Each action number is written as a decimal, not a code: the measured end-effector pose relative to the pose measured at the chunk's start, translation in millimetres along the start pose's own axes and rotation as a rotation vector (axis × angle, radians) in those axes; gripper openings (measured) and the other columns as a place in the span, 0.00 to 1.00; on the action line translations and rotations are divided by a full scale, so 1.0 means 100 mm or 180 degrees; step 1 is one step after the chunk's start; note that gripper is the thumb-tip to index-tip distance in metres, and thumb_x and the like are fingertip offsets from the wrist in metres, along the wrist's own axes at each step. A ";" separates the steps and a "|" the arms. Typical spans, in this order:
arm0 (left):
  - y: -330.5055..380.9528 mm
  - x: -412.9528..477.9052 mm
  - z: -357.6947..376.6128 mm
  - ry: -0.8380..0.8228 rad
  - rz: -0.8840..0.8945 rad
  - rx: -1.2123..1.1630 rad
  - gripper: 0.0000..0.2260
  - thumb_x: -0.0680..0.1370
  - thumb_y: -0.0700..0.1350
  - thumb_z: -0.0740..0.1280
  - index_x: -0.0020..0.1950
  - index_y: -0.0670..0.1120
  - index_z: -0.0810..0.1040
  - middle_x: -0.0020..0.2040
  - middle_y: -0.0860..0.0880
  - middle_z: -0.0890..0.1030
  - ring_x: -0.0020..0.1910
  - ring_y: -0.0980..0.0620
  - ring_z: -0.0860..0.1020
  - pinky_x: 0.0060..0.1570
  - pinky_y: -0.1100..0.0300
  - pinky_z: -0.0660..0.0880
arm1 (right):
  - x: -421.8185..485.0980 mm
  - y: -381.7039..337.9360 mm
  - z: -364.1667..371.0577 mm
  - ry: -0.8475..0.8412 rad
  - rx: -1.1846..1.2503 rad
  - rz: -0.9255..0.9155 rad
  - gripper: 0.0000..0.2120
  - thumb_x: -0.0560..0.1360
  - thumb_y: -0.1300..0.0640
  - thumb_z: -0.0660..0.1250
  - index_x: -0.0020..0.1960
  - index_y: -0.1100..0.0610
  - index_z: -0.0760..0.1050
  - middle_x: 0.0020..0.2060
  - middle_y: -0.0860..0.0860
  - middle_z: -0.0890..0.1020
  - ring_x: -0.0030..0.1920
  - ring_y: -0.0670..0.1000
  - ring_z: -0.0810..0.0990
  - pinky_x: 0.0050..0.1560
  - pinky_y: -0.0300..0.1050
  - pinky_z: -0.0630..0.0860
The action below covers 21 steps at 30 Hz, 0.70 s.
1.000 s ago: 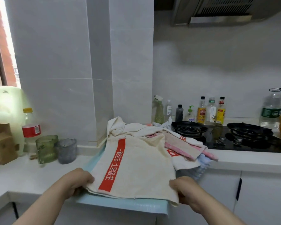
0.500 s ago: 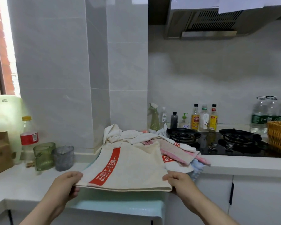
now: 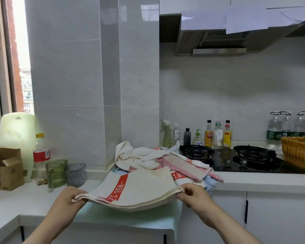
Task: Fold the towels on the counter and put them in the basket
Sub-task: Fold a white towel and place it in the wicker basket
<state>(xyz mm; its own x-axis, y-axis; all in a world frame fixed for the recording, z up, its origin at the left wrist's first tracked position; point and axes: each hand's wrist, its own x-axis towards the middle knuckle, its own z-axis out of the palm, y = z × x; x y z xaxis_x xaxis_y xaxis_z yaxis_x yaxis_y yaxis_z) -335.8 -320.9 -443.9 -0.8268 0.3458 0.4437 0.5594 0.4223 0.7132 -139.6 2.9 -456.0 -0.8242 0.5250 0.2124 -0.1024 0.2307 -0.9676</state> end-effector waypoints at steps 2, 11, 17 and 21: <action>-0.01 -0.05 -0.10 -0.0105 -0.0035 -0.0083 0.13 0.71 0.31 0.71 0.34 0.48 0.83 0.36 0.47 0.82 0.35 0.57 0.77 0.36 0.67 0.68 | -0.07 -0.05 -0.06 -0.0164 -0.0075 0.0010 0.10 0.74 0.70 0.68 0.45 0.57 0.82 0.33 0.46 0.81 0.33 0.41 0.75 0.35 0.29 0.70; -0.03 -0.14 -0.43 -0.0964 -0.0696 -0.0950 0.05 0.76 0.33 0.67 0.48 0.31 0.77 0.33 0.42 0.77 0.29 0.50 0.72 0.29 0.63 0.70 | -0.21 -0.29 -0.27 -0.0797 -0.0317 0.0279 0.02 0.71 0.59 0.71 0.43 0.57 0.82 0.33 0.48 0.80 0.32 0.43 0.73 0.32 0.34 0.67; -0.10 0.12 -0.23 -0.0953 -0.0927 -0.0832 0.02 0.79 0.37 0.65 0.49 0.41 0.78 0.34 0.41 0.77 0.30 0.47 0.73 0.27 0.61 0.69 | 0.13 -0.26 -0.15 -0.0430 -0.0770 0.0302 0.07 0.77 0.61 0.67 0.41 0.56 0.79 0.32 0.47 0.78 0.31 0.43 0.73 0.32 0.36 0.69; -0.26 0.45 0.07 -0.0893 -0.0931 -0.0400 0.03 0.79 0.39 0.63 0.45 0.42 0.75 0.32 0.45 0.75 0.30 0.48 0.72 0.27 0.61 0.68 | 0.63 -0.10 0.00 -0.0025 -0.1502 0.0140 0.07 0.76 0.57 0.66 0.41 0.57 0.80 0.31 0.45 0.78 0.31 0.42 0.73 0.32 0.35 0.68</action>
<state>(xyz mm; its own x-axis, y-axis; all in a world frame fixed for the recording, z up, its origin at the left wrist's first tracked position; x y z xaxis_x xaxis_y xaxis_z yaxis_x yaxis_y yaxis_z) -387.0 -310.0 -446.1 -0.8917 0.4485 0.0601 0.2776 0.4371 0.8555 -189.9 33.8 -432.6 -0.8264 0.5369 0.1700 0.1954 0.5564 -0.8076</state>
